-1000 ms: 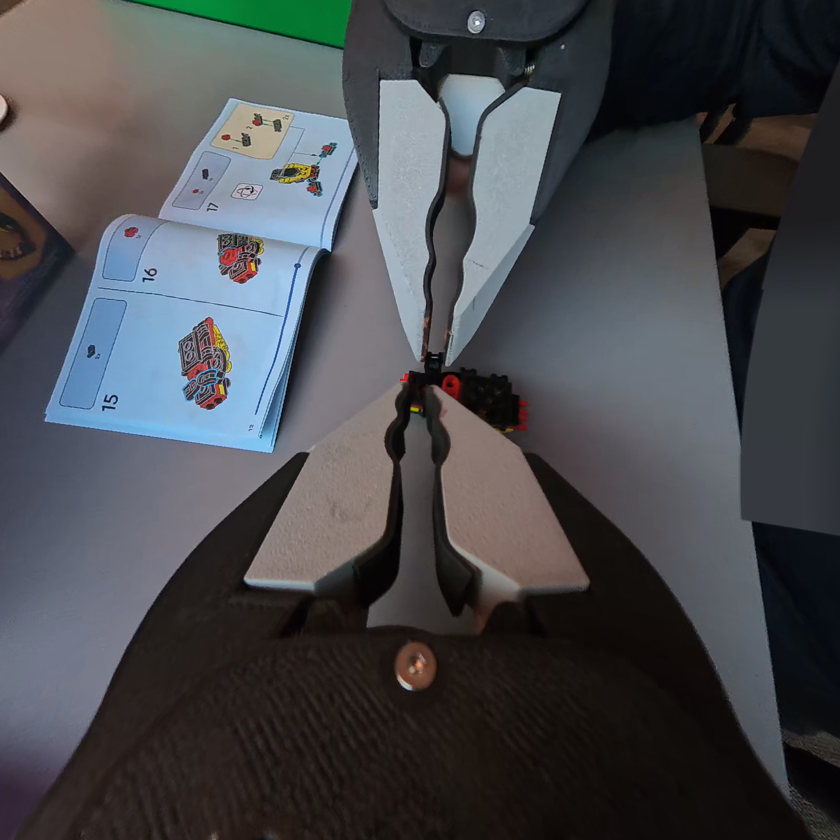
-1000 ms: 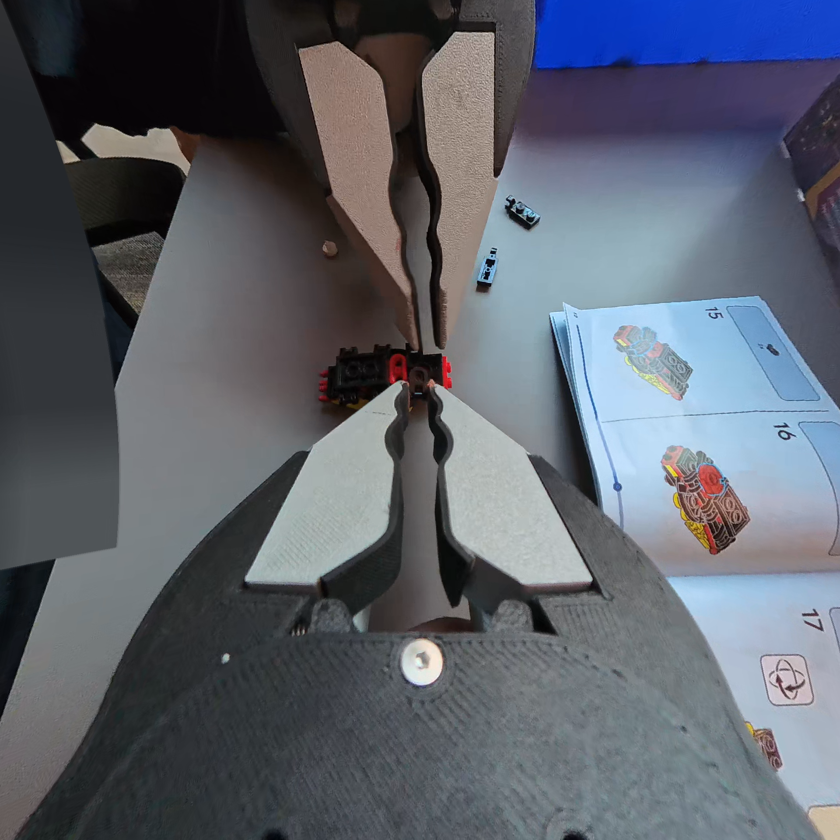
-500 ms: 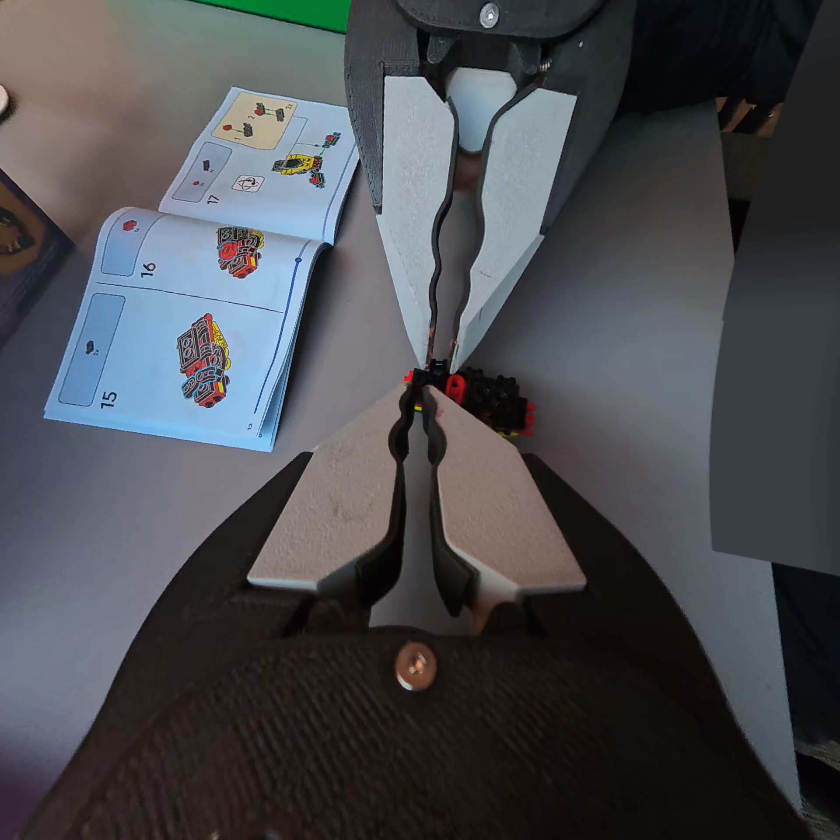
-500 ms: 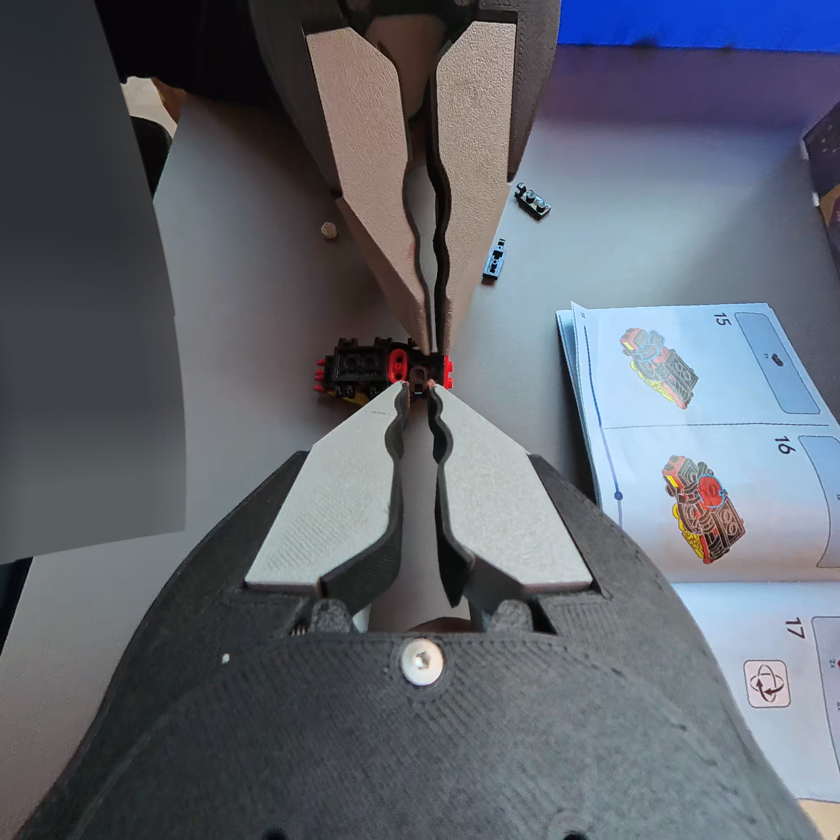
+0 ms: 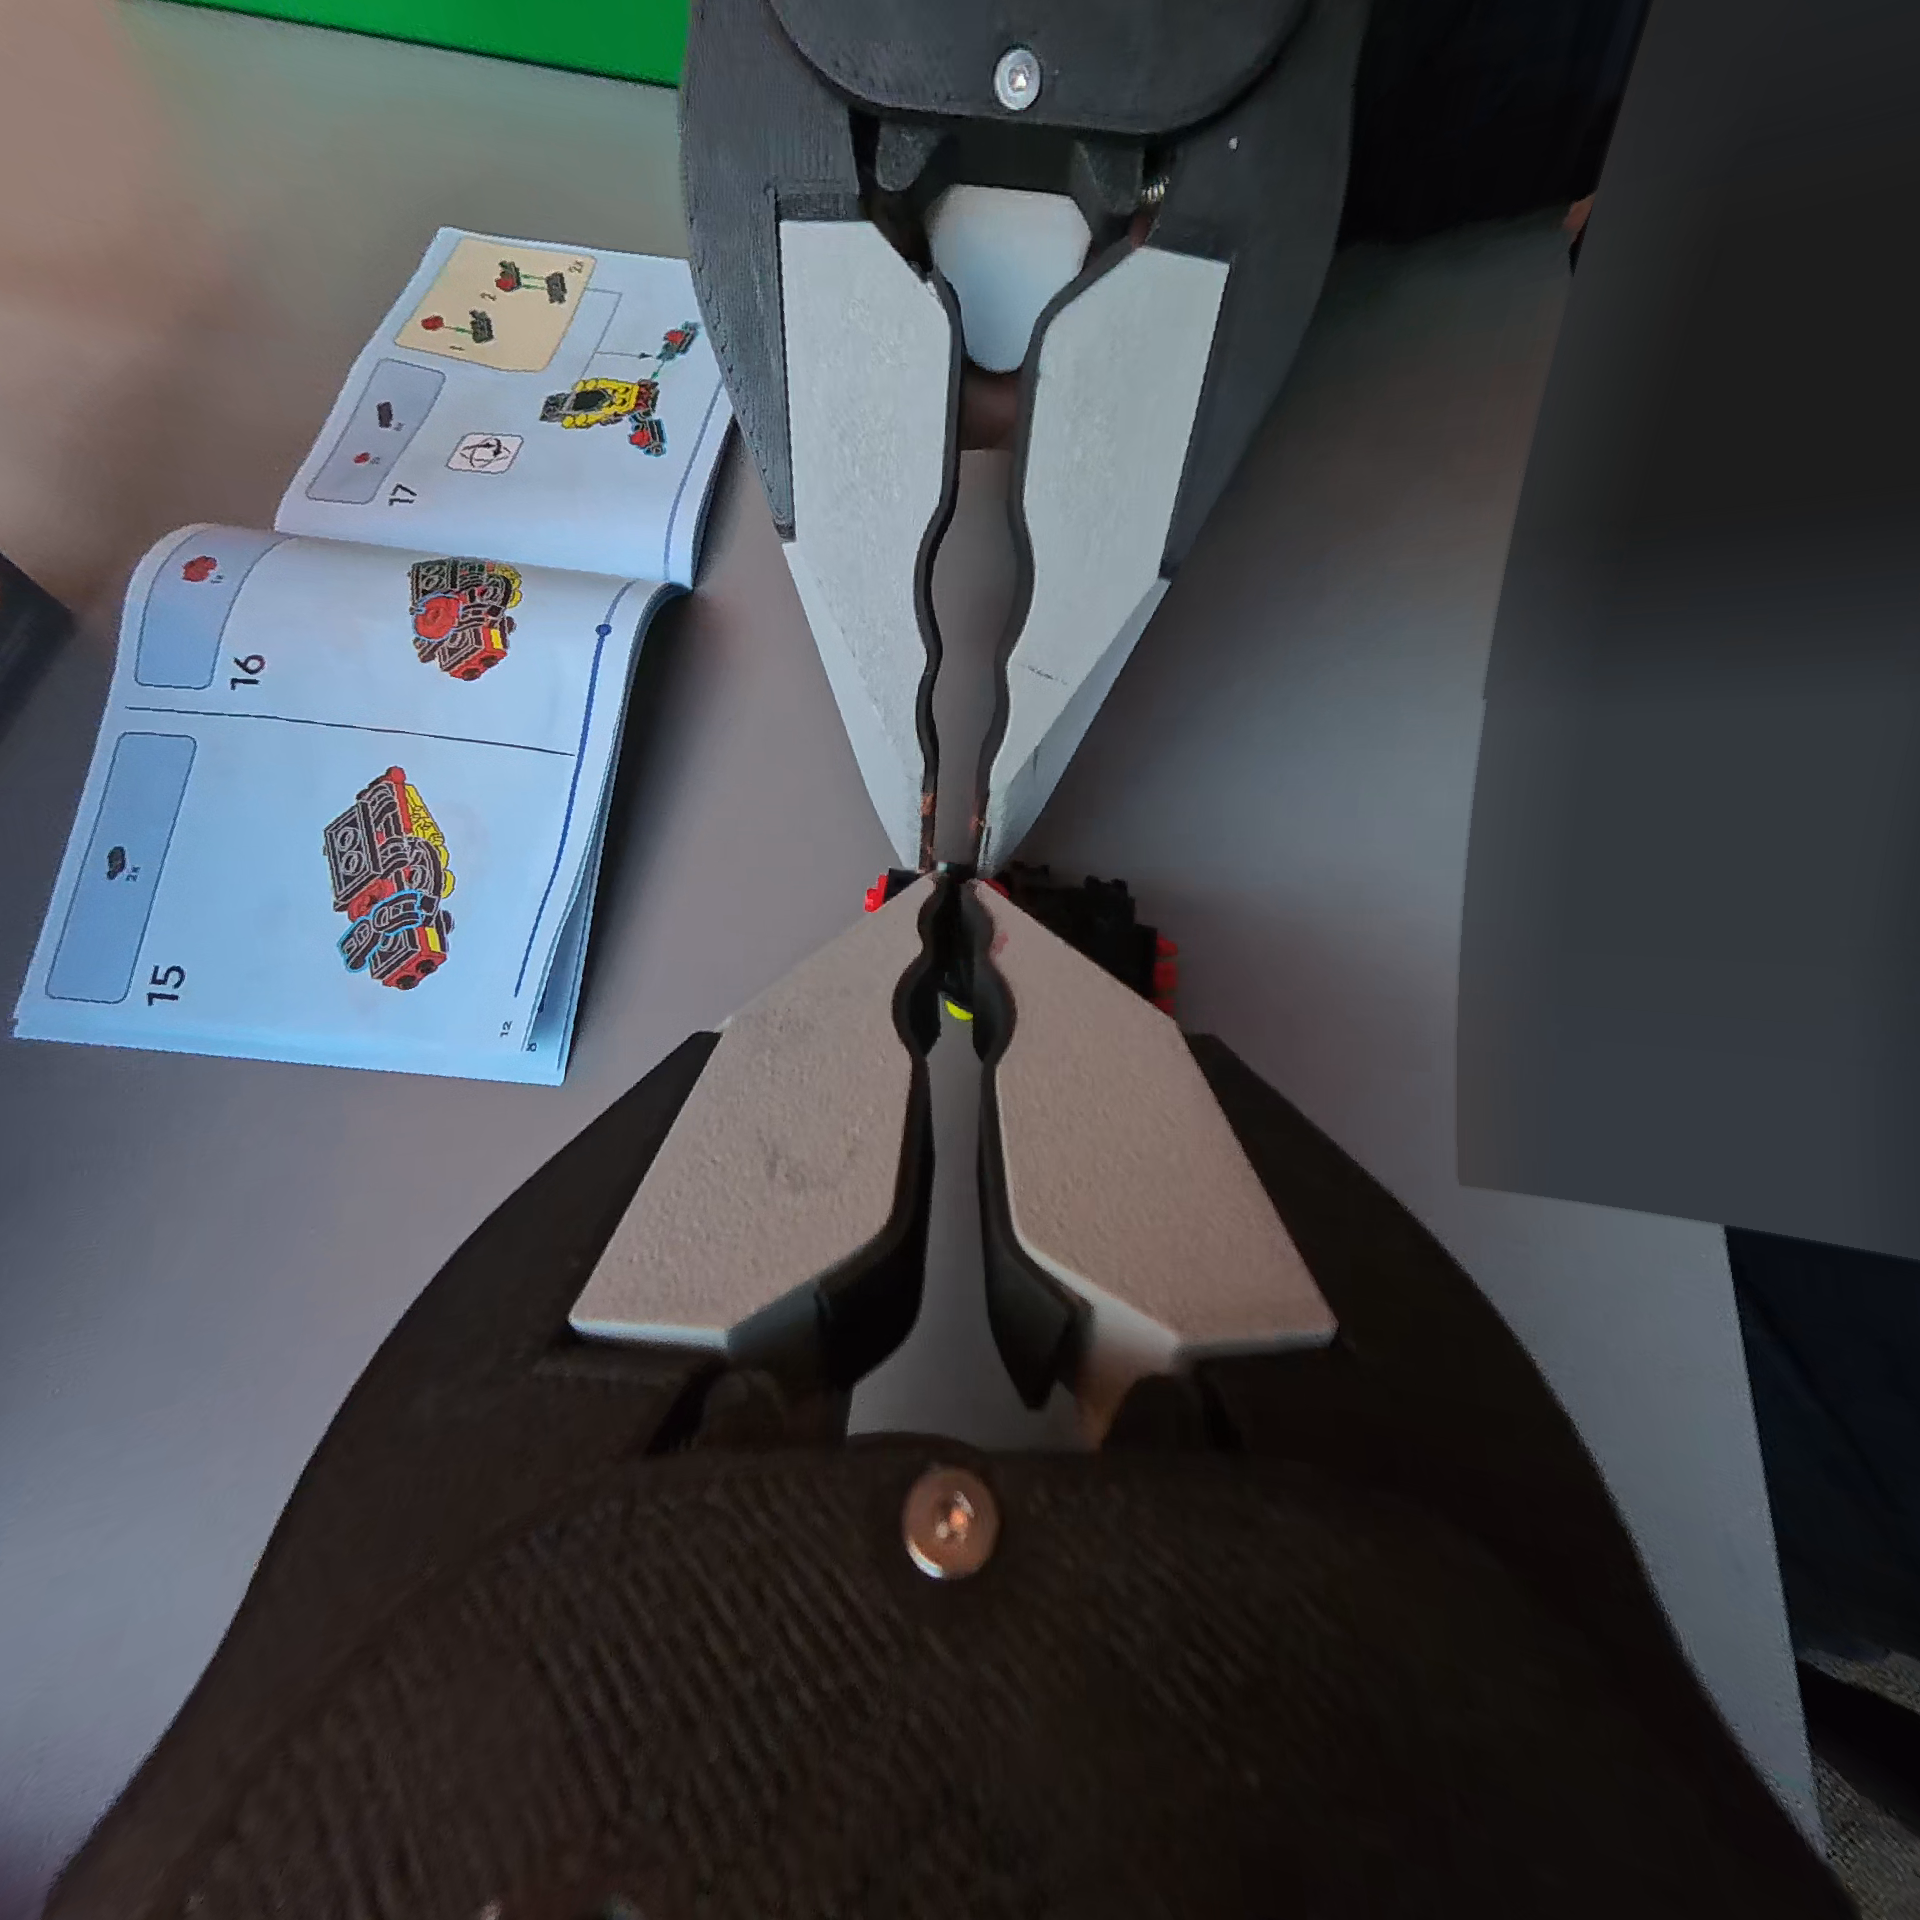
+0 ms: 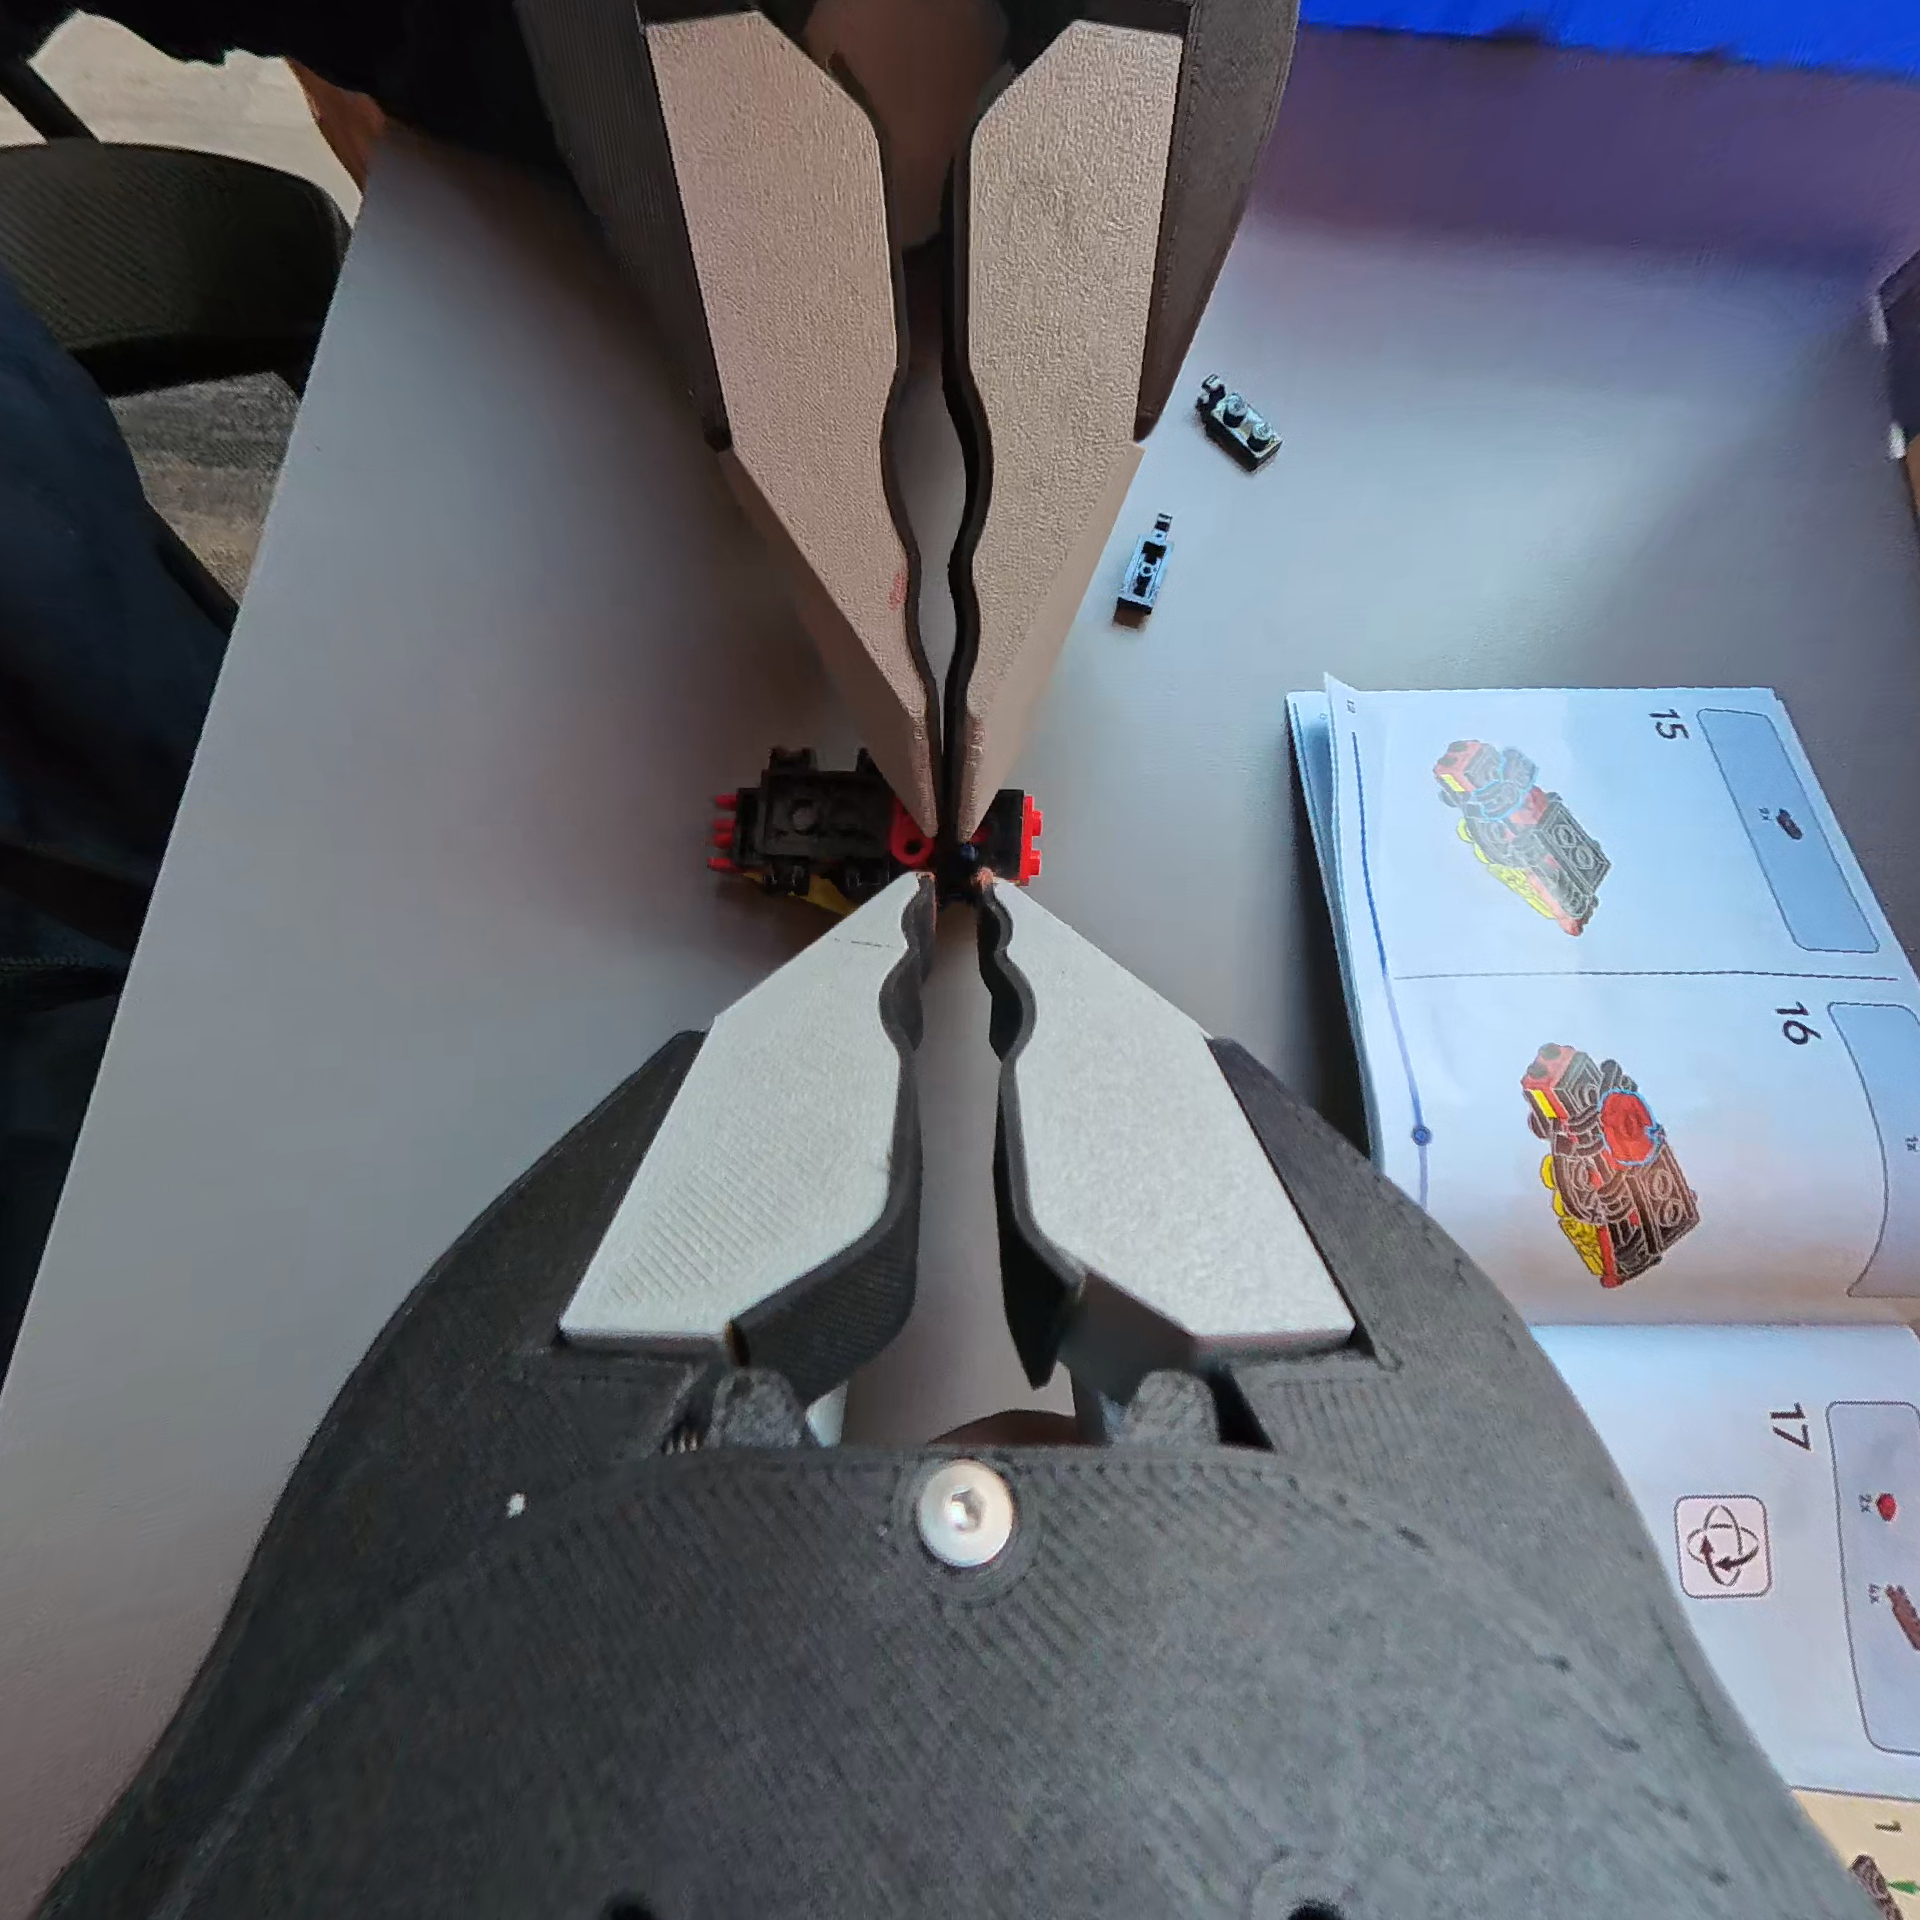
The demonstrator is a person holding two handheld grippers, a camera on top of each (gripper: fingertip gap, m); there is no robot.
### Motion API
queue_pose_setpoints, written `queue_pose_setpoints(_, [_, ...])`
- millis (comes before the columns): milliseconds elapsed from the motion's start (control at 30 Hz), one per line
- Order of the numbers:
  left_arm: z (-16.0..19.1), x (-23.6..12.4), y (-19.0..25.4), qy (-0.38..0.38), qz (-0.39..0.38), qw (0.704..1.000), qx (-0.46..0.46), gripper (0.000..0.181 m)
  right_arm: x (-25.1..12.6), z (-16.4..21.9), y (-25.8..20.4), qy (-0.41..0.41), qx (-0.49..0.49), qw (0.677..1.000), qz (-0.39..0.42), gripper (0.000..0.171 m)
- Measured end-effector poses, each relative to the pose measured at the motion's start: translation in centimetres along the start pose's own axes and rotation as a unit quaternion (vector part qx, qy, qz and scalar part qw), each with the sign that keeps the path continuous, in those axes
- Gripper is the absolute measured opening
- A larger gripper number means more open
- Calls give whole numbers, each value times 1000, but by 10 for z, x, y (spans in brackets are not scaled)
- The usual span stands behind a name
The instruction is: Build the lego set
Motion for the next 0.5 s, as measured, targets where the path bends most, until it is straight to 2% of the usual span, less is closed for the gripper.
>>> queue_pose_setpoints(333, [-1,-4,-7,10,-6,1000,-18,0,-2,-1,3,9,5,1000,3,5])
queue_pose_setpoints(500, [-12,-7,-5,52,-13,999,-3,0,-3,-1,2,7,3,1000,4,5])
Point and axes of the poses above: each gripper's, where its closed fingertips meet, x out along the fingers, z out of its underside, y = z × x across the jaws, the point moved 4 cm from there along -x, back along the fingers, and after that the axes turned 5 degrees about -x, right-handed, at the moved point
